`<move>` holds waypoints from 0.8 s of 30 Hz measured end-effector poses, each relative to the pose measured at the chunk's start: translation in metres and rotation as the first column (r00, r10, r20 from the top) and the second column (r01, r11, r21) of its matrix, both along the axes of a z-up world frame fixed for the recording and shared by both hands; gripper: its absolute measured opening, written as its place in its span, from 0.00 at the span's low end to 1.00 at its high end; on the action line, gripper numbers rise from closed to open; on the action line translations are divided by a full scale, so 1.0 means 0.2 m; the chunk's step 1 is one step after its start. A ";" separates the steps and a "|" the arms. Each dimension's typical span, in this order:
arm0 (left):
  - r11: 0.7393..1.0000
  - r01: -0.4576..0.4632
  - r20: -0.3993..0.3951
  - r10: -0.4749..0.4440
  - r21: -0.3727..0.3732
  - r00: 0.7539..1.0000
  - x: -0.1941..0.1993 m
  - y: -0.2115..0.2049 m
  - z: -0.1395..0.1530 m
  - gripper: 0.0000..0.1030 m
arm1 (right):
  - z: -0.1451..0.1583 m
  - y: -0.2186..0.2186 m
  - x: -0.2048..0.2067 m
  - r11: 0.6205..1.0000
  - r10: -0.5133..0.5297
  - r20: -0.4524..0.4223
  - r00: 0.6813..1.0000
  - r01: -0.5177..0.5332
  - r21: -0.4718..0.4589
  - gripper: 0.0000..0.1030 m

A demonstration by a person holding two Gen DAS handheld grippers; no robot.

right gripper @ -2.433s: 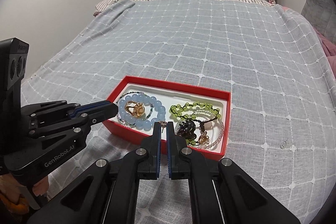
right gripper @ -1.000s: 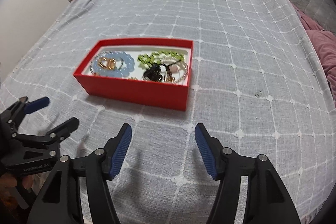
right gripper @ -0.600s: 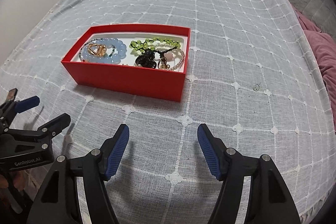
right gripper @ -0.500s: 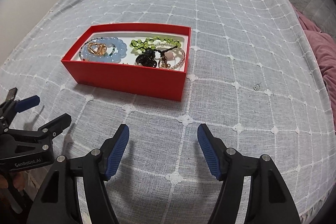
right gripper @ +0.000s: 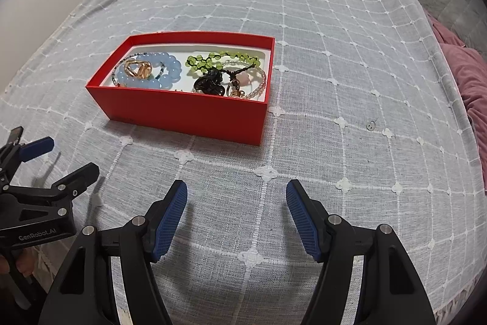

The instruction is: Organize jewelry

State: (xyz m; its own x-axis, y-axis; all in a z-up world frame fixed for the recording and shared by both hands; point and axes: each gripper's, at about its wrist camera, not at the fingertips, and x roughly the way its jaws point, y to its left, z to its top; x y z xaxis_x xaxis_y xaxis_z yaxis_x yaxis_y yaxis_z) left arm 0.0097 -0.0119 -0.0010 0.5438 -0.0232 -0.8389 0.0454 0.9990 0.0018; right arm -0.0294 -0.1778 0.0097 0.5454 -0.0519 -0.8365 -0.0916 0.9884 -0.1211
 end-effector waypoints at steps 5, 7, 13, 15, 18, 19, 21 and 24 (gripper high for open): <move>1.000 -0.002 0.000 0.002 0.001 1.000 0.00 0.00 0.00 0.97 | 0.00 -0.01 0.00 1.000 0.000 -0.002 1.000 0.000 0.000 0.68; 1.000 -0.001 0.000 0.001 0.001 1.000 0.00 0.00 0.00 0.97 | 0.00 -0.01 0.00 1.000 -0.001 -0.002 1.000 0.001 0.001 0.68; 1.000 0.000 0.000 0.000 0.001 1.000 0.00 0.00 0.00 0.97 | 0.00 -0.01 0.00 1.000 0.001 -0.003 1.000 0.000 0.001 0.68; 1.000 0.000 0.000 0.000 0.001 1.000 0.00 0.00 0.00 0.97 | 0.00 -0.01 0.00 1.000 0.000 -0.003 1.000 0.000 0.000 0.68; 1.000 0.000 -0.001 0.000 0.001 1.000 0.00 0.00 0.00 0.97 | 0.00 -0.01 0.00 1.000 0.000 -0.003 1.000 0.000 0.000 0.68; 1.000 0.000 -0.001 0.000 0.001 1.000 0.00 0.00 0.00 0.97 | 0.00 -0.01 0.00 1.000 0.000 -0.003 1.000 0.000 0.000 0.68; 1.000 0.000 -0.001 0.000 0.002 1.000 0.00 0.00 0.00 0.97 | 0.00 -0.01 0.00 1.000 0.000 -0.003 1.000 0.000 0.000 0.68; 1.000 -0.001 -0.001 0.001 0.001 1.000 0.00 0.00 0.00 0.97 | 0.00 -0.01 0.00 1.000 0.000 -0.003 1.000 0.000 0.000 0.68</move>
State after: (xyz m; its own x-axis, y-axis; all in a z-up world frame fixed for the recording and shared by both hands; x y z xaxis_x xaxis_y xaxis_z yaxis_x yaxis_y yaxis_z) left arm 0.0102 -0.0116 -0.0009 0.5433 -0.0220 -0.8392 0.0448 0.9990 0.0028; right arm -0.0290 -0.1800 0.0093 0.5427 -0.0519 -0.8383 -0.0919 0.9884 -0.1207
